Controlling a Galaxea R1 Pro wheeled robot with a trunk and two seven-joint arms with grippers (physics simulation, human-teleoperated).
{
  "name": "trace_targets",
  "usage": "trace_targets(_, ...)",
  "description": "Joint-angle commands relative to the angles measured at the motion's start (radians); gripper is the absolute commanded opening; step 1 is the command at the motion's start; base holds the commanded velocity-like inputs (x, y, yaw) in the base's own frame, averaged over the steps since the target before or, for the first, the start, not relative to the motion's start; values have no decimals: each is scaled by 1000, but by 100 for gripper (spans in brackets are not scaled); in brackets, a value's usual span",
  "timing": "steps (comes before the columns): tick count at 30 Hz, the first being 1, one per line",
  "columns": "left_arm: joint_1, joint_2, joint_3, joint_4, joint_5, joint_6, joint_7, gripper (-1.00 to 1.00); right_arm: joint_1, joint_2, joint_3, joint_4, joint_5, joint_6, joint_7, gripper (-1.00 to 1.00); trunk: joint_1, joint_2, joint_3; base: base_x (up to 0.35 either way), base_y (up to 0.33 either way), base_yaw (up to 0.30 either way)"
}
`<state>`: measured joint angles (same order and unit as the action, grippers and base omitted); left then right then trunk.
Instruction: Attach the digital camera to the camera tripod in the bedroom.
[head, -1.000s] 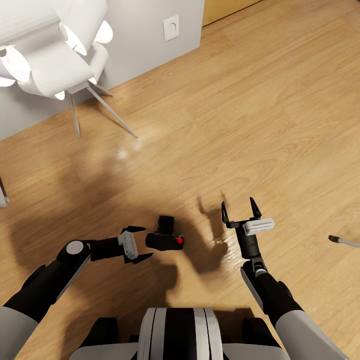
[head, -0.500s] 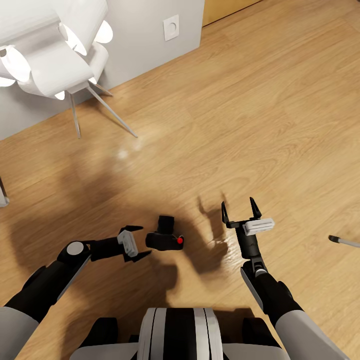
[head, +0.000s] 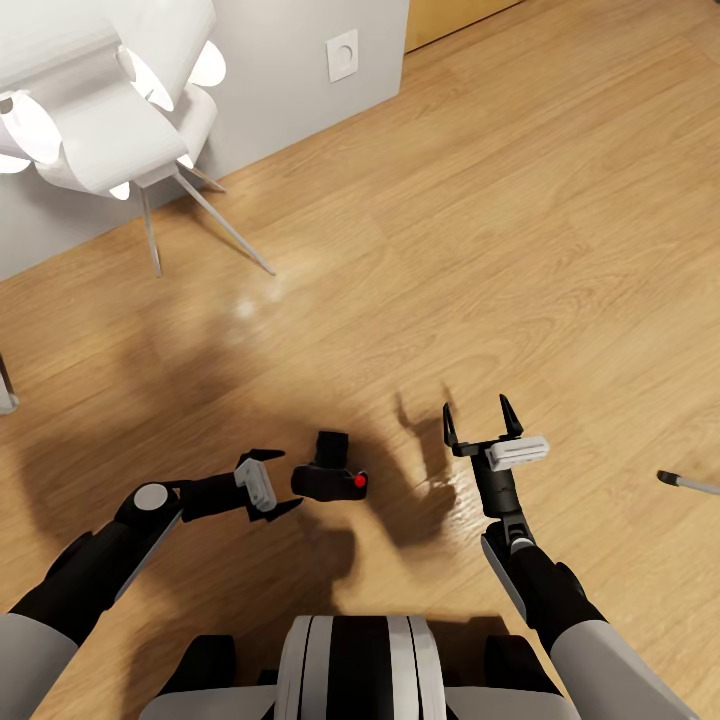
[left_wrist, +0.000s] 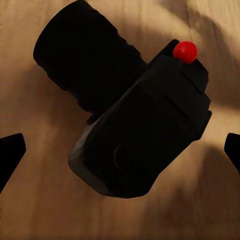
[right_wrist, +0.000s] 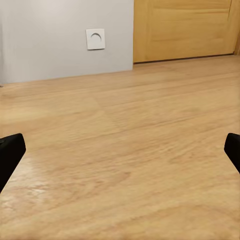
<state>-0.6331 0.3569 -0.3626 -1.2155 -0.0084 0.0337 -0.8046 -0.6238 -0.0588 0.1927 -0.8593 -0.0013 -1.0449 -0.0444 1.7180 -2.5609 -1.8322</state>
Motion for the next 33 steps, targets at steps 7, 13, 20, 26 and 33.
trace_targets(7, 0, -3, -3, -1, -2, 4, 27, 100, -1, -1, 4, 0, 0, -2, -5, 100, 0, 0, 0, 0, 0, 0)
trace_targets(13, 0, -4, -4, -1, -2, 4, 35, 100, -1, -1, 4, 0, 0, -2, -5, 100, 0, 0, 0, 0, 0, 0)
trace_targets(20, 0, -4, -5, 0, -2, 4, 38, 100, -1, -1, 4, 0, -1, -2, -5, 100, 0, 0, 0, 0, 0, 0)
trace_targets(26, 0, -5, -6, 3, -2, 4, 39, 100, -1, -1, 4, 0, -1, -2, -5, 100, 0, 0, 0, 0, 0, 0)
trace_targets(33, 0, -13, -6, 21, -2, 4, 42, 100, -1, -1, 4, 0, -1, -2, -5, 100, 0, 0, 0, 0, 0, 0)
